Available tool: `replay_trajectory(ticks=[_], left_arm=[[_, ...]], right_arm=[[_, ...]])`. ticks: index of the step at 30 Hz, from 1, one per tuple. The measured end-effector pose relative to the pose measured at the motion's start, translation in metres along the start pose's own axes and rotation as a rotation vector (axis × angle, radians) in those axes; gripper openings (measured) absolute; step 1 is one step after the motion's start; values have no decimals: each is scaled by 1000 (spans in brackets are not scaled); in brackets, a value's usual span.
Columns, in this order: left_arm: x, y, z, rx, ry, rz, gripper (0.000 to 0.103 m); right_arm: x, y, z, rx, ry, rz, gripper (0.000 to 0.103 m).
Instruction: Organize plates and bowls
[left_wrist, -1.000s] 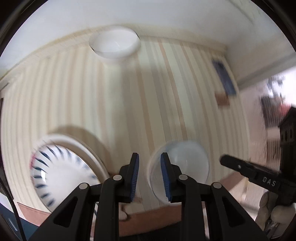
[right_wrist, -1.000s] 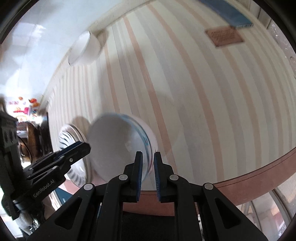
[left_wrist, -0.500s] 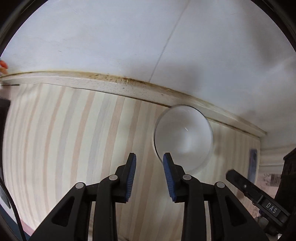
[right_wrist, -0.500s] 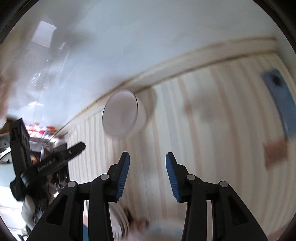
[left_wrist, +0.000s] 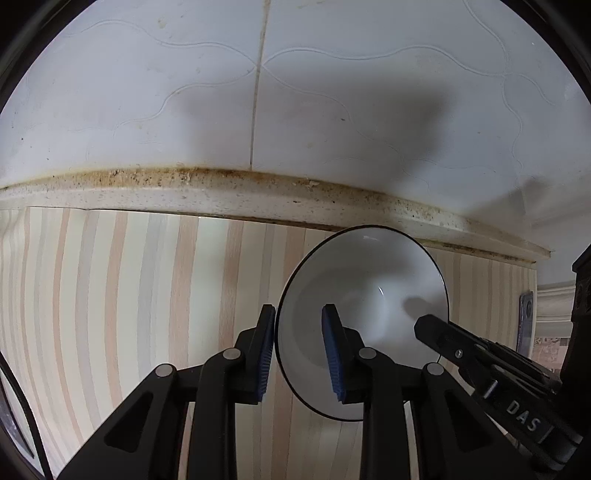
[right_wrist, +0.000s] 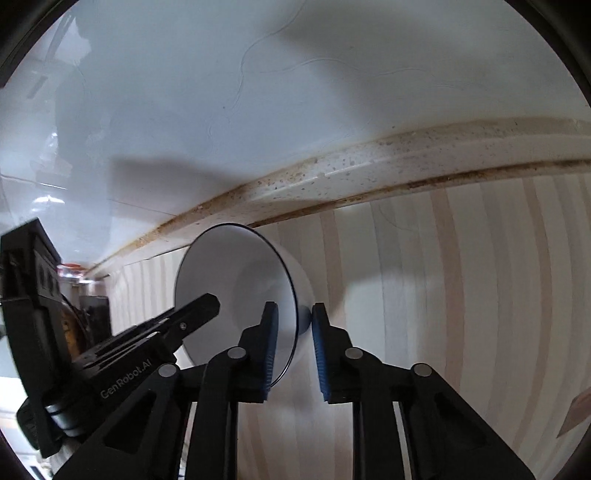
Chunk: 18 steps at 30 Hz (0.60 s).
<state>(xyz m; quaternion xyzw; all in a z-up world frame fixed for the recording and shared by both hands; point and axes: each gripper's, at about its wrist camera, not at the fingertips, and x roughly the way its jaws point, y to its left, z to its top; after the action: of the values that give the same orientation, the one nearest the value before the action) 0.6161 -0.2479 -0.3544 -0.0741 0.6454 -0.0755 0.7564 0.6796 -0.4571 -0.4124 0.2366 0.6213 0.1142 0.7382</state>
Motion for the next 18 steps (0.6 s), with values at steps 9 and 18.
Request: replay_trajectory(ticks=[9, 18], left_arm=[[-25, -6, -24, 23, -15, -7, 23], [-80, -24, -80, 89, -52, -4, 23]], right_arm=[[-9, 9, -15, -39, -28, -38, 13], [-51, 13, -60, -50, -52, -29, 14]])
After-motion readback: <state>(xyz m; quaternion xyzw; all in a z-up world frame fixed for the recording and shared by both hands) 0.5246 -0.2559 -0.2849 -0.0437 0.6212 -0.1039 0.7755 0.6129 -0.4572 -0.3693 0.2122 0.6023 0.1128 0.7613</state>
